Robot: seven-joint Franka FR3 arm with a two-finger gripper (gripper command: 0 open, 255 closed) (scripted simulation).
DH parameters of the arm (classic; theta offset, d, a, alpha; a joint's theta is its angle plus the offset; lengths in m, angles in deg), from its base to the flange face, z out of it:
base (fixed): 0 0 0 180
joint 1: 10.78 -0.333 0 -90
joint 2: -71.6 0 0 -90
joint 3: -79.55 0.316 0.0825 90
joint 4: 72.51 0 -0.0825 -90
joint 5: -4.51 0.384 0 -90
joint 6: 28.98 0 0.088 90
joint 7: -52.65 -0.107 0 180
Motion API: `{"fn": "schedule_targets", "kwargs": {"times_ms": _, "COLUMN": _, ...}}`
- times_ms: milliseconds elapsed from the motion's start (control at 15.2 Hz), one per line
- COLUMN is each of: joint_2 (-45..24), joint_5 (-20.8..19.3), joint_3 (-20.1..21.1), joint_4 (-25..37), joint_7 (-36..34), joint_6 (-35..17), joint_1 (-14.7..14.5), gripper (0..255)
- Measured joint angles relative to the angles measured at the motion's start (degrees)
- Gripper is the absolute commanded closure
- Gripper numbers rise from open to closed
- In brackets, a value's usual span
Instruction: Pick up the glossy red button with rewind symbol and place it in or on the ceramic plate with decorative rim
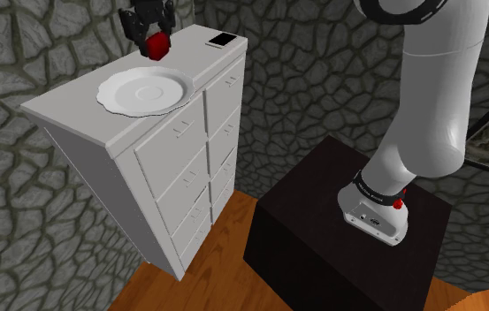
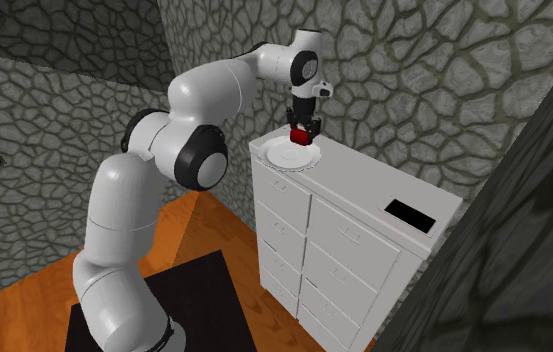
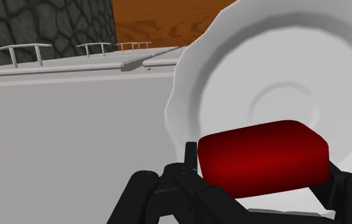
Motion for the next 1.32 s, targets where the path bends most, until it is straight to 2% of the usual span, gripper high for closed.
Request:
{"fn": "schedule_targets", "kwargs": {"times_ms": 264, "joint_2": -5.20, "joint_5": -1.23, "joint_3": 0.75, "joint_4": 8.43, "joint_7": -4.00, "joint_6": 3.34, "joint_1": -4.09, "gripper": 255}}
{"fn": "schedule_targets", "kwargs": {"times_ms": 330, "joint_2": -5.50, "joint_5": -1.31, "joint_3": 0.84, "joint_4": 8.60, "joint_7": -4.51, "joint_6": 3.22, "joint_1": -4.53, "gripper": 255}}
{"fn": "schedule_targets", "kwargs": {"times_ms": 990, "joint_2": -3.85, "joint_5": -1.14, "joint_3": 0.93, "joint_4": -1.54, "joint_7": -5.18, "joint_6": -5.19, "joint_1": -4.03, "gripper": 255}}
{"fn": "schedule_targets", "kwargs": {"times_ms": 1320, "joint_2": -3.68, "joint_5": -1.13, "joint_3": 0.90, "joint_4": -3.93, "joint_7": -5.18, "joint_6": -7.44, "joint_1": -3.83, "gripper": 255}}
